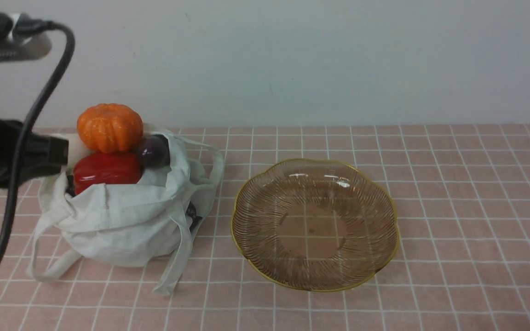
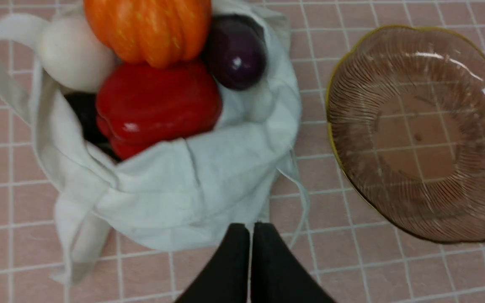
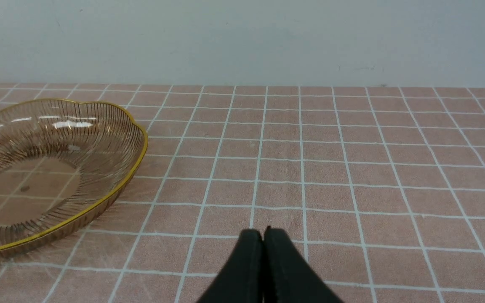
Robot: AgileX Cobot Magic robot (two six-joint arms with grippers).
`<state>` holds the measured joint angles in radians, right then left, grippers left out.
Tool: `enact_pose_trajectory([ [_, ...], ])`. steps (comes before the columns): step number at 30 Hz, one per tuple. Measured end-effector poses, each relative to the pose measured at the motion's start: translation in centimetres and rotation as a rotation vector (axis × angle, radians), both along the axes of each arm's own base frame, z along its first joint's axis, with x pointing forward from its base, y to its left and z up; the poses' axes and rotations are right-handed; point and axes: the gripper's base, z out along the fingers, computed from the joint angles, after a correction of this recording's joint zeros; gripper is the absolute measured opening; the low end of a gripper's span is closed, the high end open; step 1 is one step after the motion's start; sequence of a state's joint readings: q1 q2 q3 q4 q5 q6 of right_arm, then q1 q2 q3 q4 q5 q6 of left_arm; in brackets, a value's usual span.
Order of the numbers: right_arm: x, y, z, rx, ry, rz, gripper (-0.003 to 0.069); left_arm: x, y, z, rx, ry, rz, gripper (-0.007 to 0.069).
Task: Take vegetables from bag on pink coffee tablecloth place on plate.
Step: 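Reach into the cloth bag and grasp the pumpkin with the left gripper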
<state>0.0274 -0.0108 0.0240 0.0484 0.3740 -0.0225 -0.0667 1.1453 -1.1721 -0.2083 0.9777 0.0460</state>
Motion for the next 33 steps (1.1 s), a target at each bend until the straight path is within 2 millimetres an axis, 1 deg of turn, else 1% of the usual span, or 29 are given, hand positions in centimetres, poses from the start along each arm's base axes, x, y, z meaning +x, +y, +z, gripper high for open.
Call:
enact_pose_trajectory([
  [1, 0.0, 0.0, 0.0, 0.000, 0.000, 0.000, -0.0015, 0.0, 0.1, 0.3, 0.000, -0.005, 0.003, -0.0005],
  [2, 0.0, 0.0, 0.0, 0.000, 0.000, 0.000, -0.0015, 0.5, 0.2, 0.7, 0.002, 0.006, 0.010, -0.0004],
  [3, 0.0, 0.0, 0.0, 0.000, 0.000, 0.000, -0.0015, 2.5, 1.1, 1.8, -0.001, 0.049, 0.042, -0.0005],
  [4, 0.0, 0.0, 0.0, 0.000, 0.000, 0.000, -0.0015, 2.7, 1.1, 1.9, -0.002, 0.047, 0.041, -0.0005],
  [5, 0.0, 0.0, 0.0, 0.000, 0.000, 0.000, -0.0015, 4.2, 1.9, 2.3, -0.005, 0.084, 0.066, -0.0005],
  [6, 0.0, 0.0, 0.0, 0.000, 0.000, 0.000, -0.0015, 5.6, 2.6, 2.1, -0.004, 0.135, 0.075, -0.0005],
  [7, 0.0, 0.0, 0.0, 0.000, 0.000, 0.000, -0.0015, 6.2, 2.9, 2.4, -0.003, 0.140, 0.081, -0.0005],
  [8, 0.0, 0.0, 0.0, 0.000, 0.000, 0.000, -0.0015, 7.5, 3.3, 2.0, -0.001, 0.169, 0.084, -0.0005],
  [9, 0.0, 0.0, 0.0, 0.000, 0.000, 0.000, -0.0015, 8.3, 3.6, 2.1, 0.001, 0.169, 0.088, -0.0005],
  [10, 0.0, 0.0, 0.0, 0.000, 0.000, 0.000, -0.0015, 8.7, 3.7, 1.8, 0.001, 0.179, 0.088, -0.0005],
  [11, 0.0, 0.0, 0.0, 0.000, 0.000, 0.000, -0.0015, 10.4, 3.9, 1.5, 0.001, 0.186, 0.089, -0.0003],
  [12, 0.0, 0.0, 0.0, 0.000, 0.000, 0.000, -0.0015, 10.6, 4.0, 1.4, 0.001, 0.187, 0.089, -0.0003],
  [13, 0.0, 0.0, 0.0, 0.000, 0.000, 0.000, -0.0015, 11.6, 4.0, 1.0, 0.001, 0.195, 0.086, 0.0004],
  [15, 0.0, 0.0, 0.0, 0.000, 0.000, 0.000, -0.0015, 12.6, 4.1, 0.2, 0.000, 0.216, 0.080, 0.0027],
  [16, 0.0, 0.0, 0.0, 0.000, 0.000, 0.000, -0.0015, 13.2, 4.1, -0.4, -0.001, 0.228, 0.080, 0.0049],
  [17, 0.0, 0.0, 0.0, 0.000, 0.000, 0.000, -0.0015, 14.0, 4.2, -1.3, 0.004, 0.243, 0.073, 0.0099],
  [19, 0.0, 0.0, 0.0, 0.000, 0.000, 0.000, -0.0015, 15.1, 4.3, -2.5, 0.017, 0.241, 0.057, 0.0207],
  [21, 0.0, 0.0, 0.0, 0.000, 0.000, 0.000, -0.0015, 16.0, 4.4, -3.3, 0.022, 0.226, 0.053, 0.0322],
  [22, 0.0, 0.0, 0.0, 0.000, 0.000, 0.000, -0.0015, 16.3, 4.4, -3.6, 0.019, 0.224, 0.052, 0.0359],
  [24, 0.0, 0.0, 0.0, 0.000, 0.000, 0.000, -0.0015, 17.2, 4.4, -4.4, 0.008, 0.212, 0.058, 0.0489],
  [26, 0.0, 0.0, 0.0, 0.000, 0.000, 0.000, -0.0015, 17.8, 4.4, -5.1, -0.006, 0.213, 0.060, 0.0570],
  [28, 0.0, 0.0, 0.0, 0.000, 0.000, 0.000, -0.0015, 18.3, 4.3, -5.8, -0.021, 0.217, 0.062, 0.0632],
  [29, 0.0, 0.0, 0.0, 0.000, 0.000, 0.000, -0.0015, 18.3, 4.3, -5.9, -0.023, 0.220, 0.062, 0.0638],
  [30, 0.0, 0.0, 0.0, 0.000, 0.000, 0.000, -0.0015, 18.8, 4.3, -6.7, -0.036, 0.233, 0.062, 0.0666],
  [33, 0.0, 0.0, 0.0, 0.000, 0.000, 0.000, -0.0015, 19.6, 4.0, -7.9, -0.074, 0.245, 0.061, 0.0682],
])
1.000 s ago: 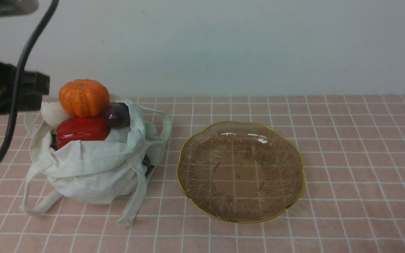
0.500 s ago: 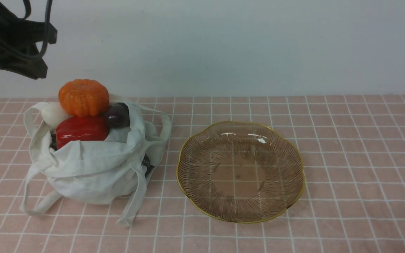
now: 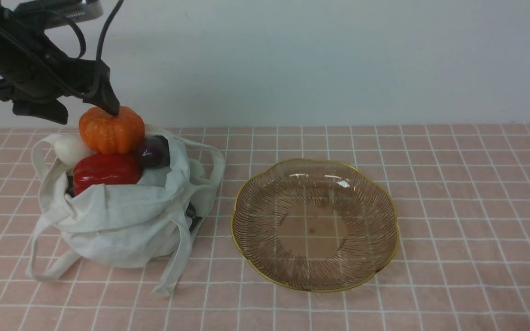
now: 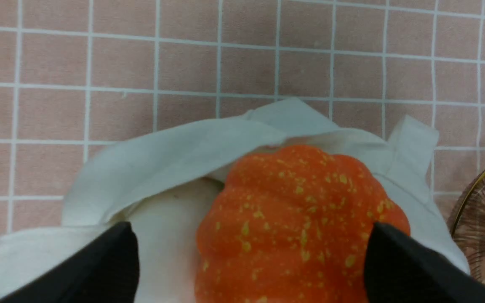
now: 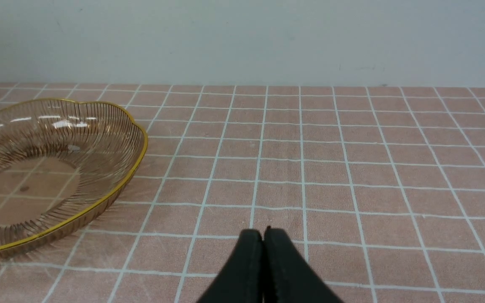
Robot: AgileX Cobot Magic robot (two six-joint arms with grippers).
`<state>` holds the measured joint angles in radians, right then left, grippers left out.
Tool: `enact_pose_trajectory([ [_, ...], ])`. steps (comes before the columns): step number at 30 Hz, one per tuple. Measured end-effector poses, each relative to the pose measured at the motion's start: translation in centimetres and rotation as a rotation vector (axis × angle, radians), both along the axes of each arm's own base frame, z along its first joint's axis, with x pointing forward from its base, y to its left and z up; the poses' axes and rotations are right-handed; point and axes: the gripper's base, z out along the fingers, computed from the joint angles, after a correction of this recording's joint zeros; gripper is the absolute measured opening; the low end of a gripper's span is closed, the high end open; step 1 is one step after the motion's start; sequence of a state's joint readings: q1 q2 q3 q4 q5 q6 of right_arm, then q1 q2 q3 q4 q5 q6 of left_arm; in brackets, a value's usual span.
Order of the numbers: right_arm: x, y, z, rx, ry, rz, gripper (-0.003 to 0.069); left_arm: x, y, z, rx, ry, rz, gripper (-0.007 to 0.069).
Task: Take vegetables from bag on pink coffee tablecloth place on plate.
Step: 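Reach into the cloth bag and grasp the pumpkin with the left gripper, then move the orange pumpkin from the bag onto the plate with the left gripper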
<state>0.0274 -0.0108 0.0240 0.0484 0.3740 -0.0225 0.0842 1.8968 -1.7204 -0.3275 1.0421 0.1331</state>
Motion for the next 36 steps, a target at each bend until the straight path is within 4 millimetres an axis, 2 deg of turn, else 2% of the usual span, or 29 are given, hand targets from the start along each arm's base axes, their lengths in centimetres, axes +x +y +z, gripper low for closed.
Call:
enact_pose_trajectory([
  [4, 0.0, 0.0, 0.0, 0.000, 0.000, 0.000, -0.0015, 0.4, -0.3, -0.3, -0.036, -0.003, -0.014, 0.0674],
  [6, 0.0, 0.0, 0.0, 0.000, 0.000, 0.000, -0.0015, 0.5, -0.4, -0.5, -0.047, -0.005, -0.026, 0.0634],
  [9, 0.0, 0.0, 0.0, 0.000, 0.000, 0.000, -0.0015, 0.5, -0.5, -0.5, -0.053, -0.003, -0.032, 0.0565],
  [10, 0.0, 0.0, 0.0, 0.000, 0.000, 0.000, -0.0015, 0.4, -0.6, -0.5, -0.059, 0.004, -0.040, 0.0504],
  [13, 0.0, 0.0, 0.0, 0.000, 0.000, 0.000, -0.0015, 0.2, -0.7, -0.5, -0.070, 0.027, -0.053, 0.0393],
  [23, 0.0, 0.0, 0.0, -0.001, 0.000, 0.000, -0.0015, -0.3, -0.8, -0.1, -0.070, 0.046, -0.076, 0.0395],
  [27, 0.0, 0.0, 0.0, -0.001, 0.000, 0.000, -0.0015, -1.2, -0.8, 1.5, -0.044, 0.015, -0.104, 0.0393],
  [28, 0.0, 0.0, 0.0, -0.001, 0.000, 0.000, -0.0015, -1.9, -0.9, 2.6, -0.040, -0.011, -0.114, 0.0385],
  [30, 0.0, 0.0, 0.0, -0.001, 0.000, 0.000, -0.0015, -2.3, -1.1, 3.6, -0.050, -0.037, -0.122, 0.0384],
  [33, 0.0, 0.0, 0.0, -0.001, 0.000, 0.000, -0.0015, -3.9, -1.9, 6.8, -0.104, -0.144, -0.162, 0.0384],
  [34, 0.0, 0.0, 0.0, -0.001, 0.000, 0.000, -0.0015, -4.1, -2.0, 7.1, -0.108, -0.153, -0.165, 0.0384],
  [35, 0.0, 0.0, 0.0, -0.001, 0.000, 0.000, -0.0015, -4.8, -2.9, 8.3, -0.153, -0.196, -0.198, 0.0384],
  [36, 0.0, 0.0, 0.0, -0.001, 0.000, 0.000, -0.0015, -4.8, -2.9, 8.4, -0.151, -0.200, -0.204, 0.0384],
])
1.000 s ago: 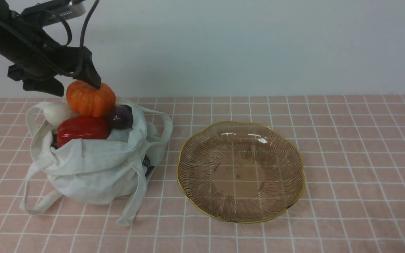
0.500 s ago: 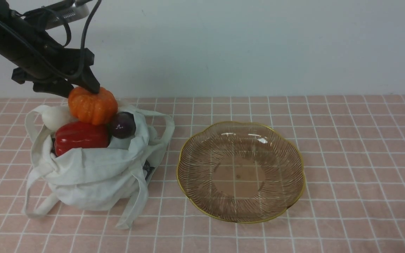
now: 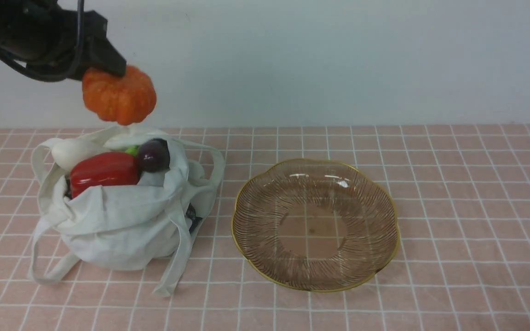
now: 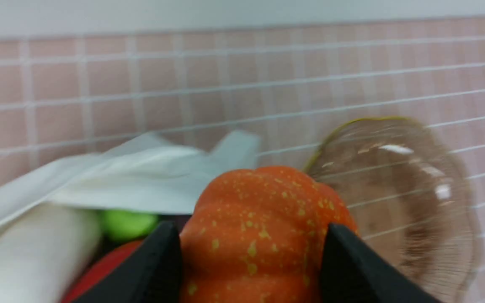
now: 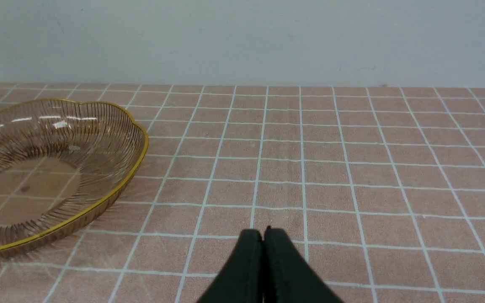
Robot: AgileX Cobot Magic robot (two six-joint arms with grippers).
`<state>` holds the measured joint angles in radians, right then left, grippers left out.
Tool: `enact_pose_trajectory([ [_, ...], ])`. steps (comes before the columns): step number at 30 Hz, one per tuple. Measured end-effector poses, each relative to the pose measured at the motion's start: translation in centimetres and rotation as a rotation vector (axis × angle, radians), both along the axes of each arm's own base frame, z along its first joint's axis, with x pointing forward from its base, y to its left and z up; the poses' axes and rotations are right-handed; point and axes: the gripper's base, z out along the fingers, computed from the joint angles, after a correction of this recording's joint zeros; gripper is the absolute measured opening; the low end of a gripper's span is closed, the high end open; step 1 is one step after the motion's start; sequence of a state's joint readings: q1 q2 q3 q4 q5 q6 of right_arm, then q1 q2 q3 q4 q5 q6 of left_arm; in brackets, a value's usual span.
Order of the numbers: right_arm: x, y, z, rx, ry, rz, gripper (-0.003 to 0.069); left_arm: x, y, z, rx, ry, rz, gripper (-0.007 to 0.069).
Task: Take vegetables from bag on pink coffee tablecloth place on plate.
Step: 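Move the orange pumpkin from the bag onto the plate with the left gripper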
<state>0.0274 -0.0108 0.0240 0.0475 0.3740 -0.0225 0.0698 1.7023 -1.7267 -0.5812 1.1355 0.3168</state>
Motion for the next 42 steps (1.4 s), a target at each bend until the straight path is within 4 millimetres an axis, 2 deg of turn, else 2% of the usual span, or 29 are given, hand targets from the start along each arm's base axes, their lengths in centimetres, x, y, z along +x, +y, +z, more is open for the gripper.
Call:
enact_pose_trajectory([
  [2, 0.0, 0.0, 0.0, 0.000, 0.000, 0.000, -0.0015, -0.5, -1.4, 0.7, -0.020, -0.032, -0.057, 0.0384],
  [4, 0.0, 0.0, 0.0, 0.000, 0.000, 0.000, -0.0015, -0.9, -4.5, 1.0, -0.020, -0.067, -0.176, 0.0384],
  [7, 0.0, 0.0, 0.0, 0.001, 0.000, 0.000, -0.0015, -1.3, -9.2, 0.0, 0.003, -0.064, -0.316, 0.0384],
  [9, 0.0, 0.0, 0.0, 0.001, 0.000, 0.000, -0.0015, -1.2, -12.8, -1.9, 0.035, -0.036, -0.409, 0.0384],
  [14, 0.0, 0.0, 0.0, 0.001, 0.000, 0.000, -0.0015, -0.3, -18.6, -7.7, 0.102, 0.054, -0.526, 0.0384],
  [15, 0.0, 0.0, 0.0, 0.001, 0.000, 0.000, -0.0015, -0.3, -19.2, -8.2, 0.108, 0.062, -0.538, 0.0384],
  [16, 0.0, 0.0, 0.0, 0.001, 0.000, 0.000, -0.0015, 0.0, -20.6, -10.4, 0.130, 0.090, -0.559, 0.0384],
  [18, 0.0, 0.0, 0.0, 0.001, 0.000, 0.000, -0.0015, 0.4, -22.0, -12.9, 0.158, 0.116, -0.576, 0.0384],
  [19, 0.0, 0.0, 0.0, 0.001, 0.000, 0.000, -0.0015, 0.4, -22.2, -13.1, 0.163, 0.117, -0.579, 0.0384],
  [21, 0.0, 0.0, 0.0, 0.001, 0.000, 0.000, -0.0015, 0.8, -22.8, -15.0, 0.184, 0.132, -0.580, 0.0384],
  [24, 0.0, 0.0, 0.0, 0.001, 0.000, 0.000, -0.0015, 1.1, -22.8, -15.9, 0.197, 0.137, -0.578, 0.0397],
  [25, 0.0, 0.0, 0.0, 0.001, 0.000, 0.000, -0.0015, 1.2, -22.8, -16.1, 0.202, 0.135, -0.575, 0.0426],
  [26, 0.0, 0.0, 0.0, 0.001, 0.000, 0.000, -0.0015, 1.3, -22.8, -16.1, 0.202, 0.132, -0.567, 0.0489],
  [27, 0.0, 0.0, 0.0, 0.001, 0.000, 0.000, -0.0015, 1.3, -22.8, -16.1, 0.201, 0.133, -0.563, 0.0509],
  [28, 0.0, 0.0, 0.0, 0.001, 0.000, 0.000, -0.0015, 1.3, -22.8, -16.1, 0.200, 0.137, -0.556, 0.0610],
  [31, 0.0, 0.0, 0.0, 0.001, 0.000, 0.000, -0.0015, 1.3, -22.8, -16.1, 0.198, 0.146, -0.552, 0.0673],
  [35, 0.0, 0.0, 0.0, 0.001, 0.000, 0.000, -0.0015, 1.1, -22.6, -15.2, 0.212, 0.178, -0.550, 0.0675],
  [36, 0.0, 0.0, 0.0, 0.001, 0.000, 0.000, -0.0015, 0.9, -22.2, -13.3, 0.234, 0.178, -0.535, 0.0633],
  [38, 0.0, 0.0, 0.0, 0.001, 0.000, 0.000, -0.0015, 0.7, -21.6, -10.9, 0.266, 0.158, -0.504, 0.0549],
  [40, 0.0, 0.0, 0.0, 0.001, 0.000, 0.000, -0.0015, 0.0, -20.2, -6.3, 0.313, 0.077, -0.446, 0.0372],
  [42, 0.0, 0.0, 0.0, 0.001, 0.000, 0.000, -0.0015, -1.0, -19.0, -2.8, 0.341, 0.004, -0.399, 0.0214],
])
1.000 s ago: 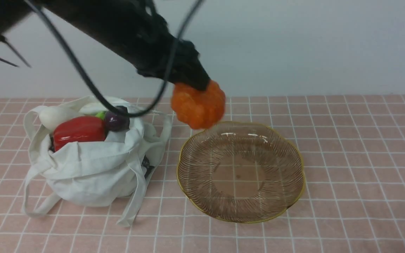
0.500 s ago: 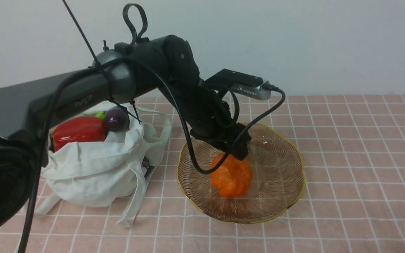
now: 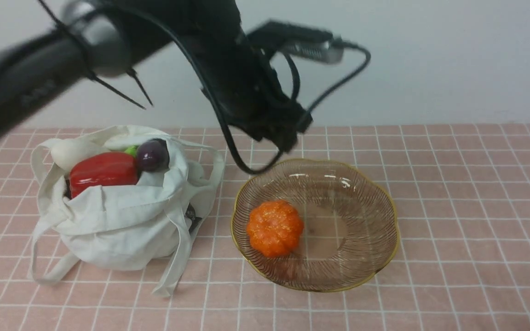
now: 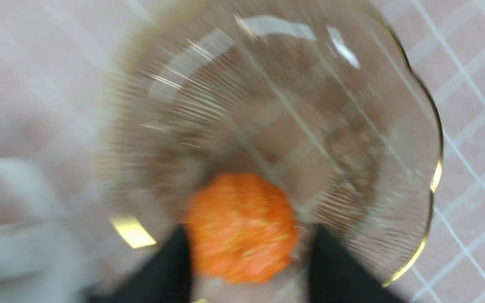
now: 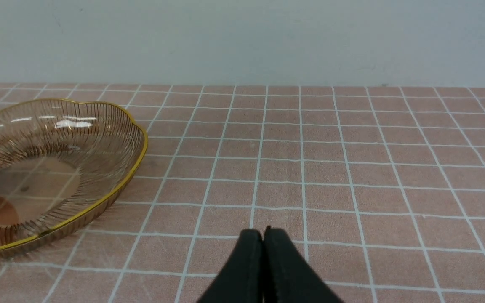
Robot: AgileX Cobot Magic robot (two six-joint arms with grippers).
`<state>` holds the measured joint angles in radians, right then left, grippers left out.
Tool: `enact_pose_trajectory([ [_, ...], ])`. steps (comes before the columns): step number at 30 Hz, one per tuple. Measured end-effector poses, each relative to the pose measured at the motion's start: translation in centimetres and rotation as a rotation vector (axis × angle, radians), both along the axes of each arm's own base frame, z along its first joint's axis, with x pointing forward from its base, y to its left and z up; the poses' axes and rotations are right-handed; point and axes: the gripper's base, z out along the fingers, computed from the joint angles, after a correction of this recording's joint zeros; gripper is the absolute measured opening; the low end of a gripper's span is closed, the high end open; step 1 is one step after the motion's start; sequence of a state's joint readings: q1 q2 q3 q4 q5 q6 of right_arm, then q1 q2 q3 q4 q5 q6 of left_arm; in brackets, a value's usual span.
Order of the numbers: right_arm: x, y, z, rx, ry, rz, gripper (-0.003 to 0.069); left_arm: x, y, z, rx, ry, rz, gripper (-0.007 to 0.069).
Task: Take vegetables from bag on pink coffee tablecloth place on plate.
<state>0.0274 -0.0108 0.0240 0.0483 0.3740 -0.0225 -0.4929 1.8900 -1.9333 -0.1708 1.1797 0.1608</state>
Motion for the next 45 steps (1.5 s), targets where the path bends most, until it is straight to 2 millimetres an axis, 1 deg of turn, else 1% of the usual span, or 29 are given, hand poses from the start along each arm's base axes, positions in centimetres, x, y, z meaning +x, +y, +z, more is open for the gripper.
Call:
enact_pose_trajectory([
  [1, 0.0, 0.0, 0.0, 0.000, 0.000, 0.000, -0.0015, -1.0, 1.0, 2.6, -0.002, -0.067, 0.025, 0.0116],
  [2, 0.0, 0.0, 0.0, 0.000, 0.000, 0.000, -0.0015, -2.3, 2.0, 4.9, -0.005, -0.127, 0.043, 0.0057],
  [4, 0.0, 0.0, 0.0, 0.000, 0.000, 0.000, -0.0015, -4.4, 3.5, 8.0, -0.020, -0.197, 0.065, 0.0015],
  [5, 0.0, 0.0, 0.0, 0.000, 0.000, 0.000, -0.0015, -4.9, 3.8, 8.6, -0.028, -0.214, 0.066, 0.0013],
  [6, 0.0, 0.0, 0.0, 0.000, 0.000, 0.000, -0.0015, -7.0, 5.0, 10.9, -0.055, -0.268, 0.076, 0.0000],
  [7, 0.0, 0.0, 0.0, 0.000, 0.000, 0.000, -0.0015, -8.1, 5.6, 11.7, -0.067, -0.289, 0.078, -0.0004],
  [8, 0.0, 0.0, 0.0, 0.000, 0.000, 0.000, -0.0015, -8.4, 5.7, 11.9, -0.070, -0.294, 0.078, -0.0005],
  [9, 0.0, 0.0, 0.0, 0.000, 0.000, 0.000, -0.0015, -9.5, 6.3, 12.6, -0.081, -0.314, 0.080, -0.0005],
  [10, 0.0, 0.0, 0.0, 0.000, 0.000, 0.000, -0.0015, -12.1, 7.7, 13.9, -0.112, -0.356, 0.088, -0.0005],
  [11, 0.0, 0.0, 0.0, 0.000, 0.000, 0.000, -0.0015, -13.2, 8.3, 14.3, -0.125, -0.373, 0.093, -0.0005],
  [13, 0.0, 0.0, 0.0, 0.000, 0.000, 0.000, -0.0015, -16.4, 10.0, 14.6, -0.172, -0.425, 0.114, -0.0005],
  [14, 0.0, 0.0, 0.0, 0.000, 0.000, 0.000, -0.0015, -17.5, 10.6, 14.5, -0.192, -0.447, 0.121, -0.0005],
  [15, 0.0, 0.0, 0.0, 0.000, 0.000, 0.000, -0.0015, -19.1, 11.5, 14.2, -0.221, -0.486, 0.129, -0.0005],
  [17, 0.0, 0.0, 0.0, 0.000, 0.000, 0.000, -0.0015, -20.6, 12.3, 13.1, -0.253, -0.530, 0.137, -0.0005],
  [18, 0.0, 0.0, 0.0, 0.000, 0.000, 0.000, -0.0015, -21.8, 12.9, 12.4, -0.278, -0.565, 0.142, -0.0005],
  [19, 0.0, 0.0, 0.0, 0.000, 0.000, 0.000, -0.0015, -23.4, 13.8, 11.5, -0.313, -0.616, 0.148, -0.0005],
  [20, 0.0, 0.0, 0.0, 0.000, 0.000, 0.000, -0.0015, -24.1, 14.2, 10.7, -0.331, -0.640, 0.150, -0.0005],
  [22, 0.0, 0.0, 0.0, 0.000, 0.000, 0.000, -0.0015, -25.7, 15.0, 8.1, -0.375, -0.683, 0.157, -0.0005],
  [23, 0.0, 0.0, 0.0, 0.000, 0.000, 0.000, -0.0015, -26.6, 15.5, 7.4, -0.404, -0.722, 0.161, -0.0005],
  [25, 0.0, 0.0, 0.0, 0.000, 0.000, 0.000, -0.0015, -27.9, 16.3, 5.2, -0.442, -0.773, 0.168, -0.0005],
  [26, 0.0, 0.0, 0.0, 0.000, 0.000, 0.000, -0.0015, -28.4, 16.5, 4.4, -0.457, -0.796, 0.171, -0.0005],
  [27, 0.0, 0.0, 0.0, 0.000, 0.000, 0.000, -0.0015, -28.4, 16.5, 3.9, -0.455, -0.792, 0.171, -0.0005],
  [28, 0.0, 0.0, 0.0, 0.000, 0.000, 0.000, -0.0015, -29.2, 17.0, 2.6, -0.490, -0.841, 0.177, -0.0005],
  [29, 0.0, 0.0, 0.0, 0.000, 0.000, 0.000, -0.0015, -29.8, 17.3, 2.1, -0.529, -0.875, 0.185, -0.0005],
  [31, 0.0, 0.0, 0.0, 0.000, 0.000, 0.000, -0.0015, -30.4, 17.6, 1.1, -0.581, -0.893, 0.198, -0.0005],
  [32, 0.0, 0.0, 0.0, 0.000, 0.000, 0.000, -0.0015, -30.8, 17.8, 0.9, -0.599, -0.907, 0.201, -0.0005],
  [36, 0.0, 0.0, 0.0, 0.000, 0.000, 0.000, -0.0015, -31.6, 18.2, -0.6, -0.617, -0.921, 0.205, -0.0005],
  [41, 0.0, 0.0, 0.0, 0.000, 0.000, 0.000, -0.0015, -31.5, 18.2, -1.4, -0.608, -0.920, 0.206, -0.0005],
  [45, 0.0, 0.0, 0.0, 0.000, 0.000, 0.000, -0.0015, -31.3, 18.3, -1.9, -0.562, -0.930, 0.198, -0.0005],
])
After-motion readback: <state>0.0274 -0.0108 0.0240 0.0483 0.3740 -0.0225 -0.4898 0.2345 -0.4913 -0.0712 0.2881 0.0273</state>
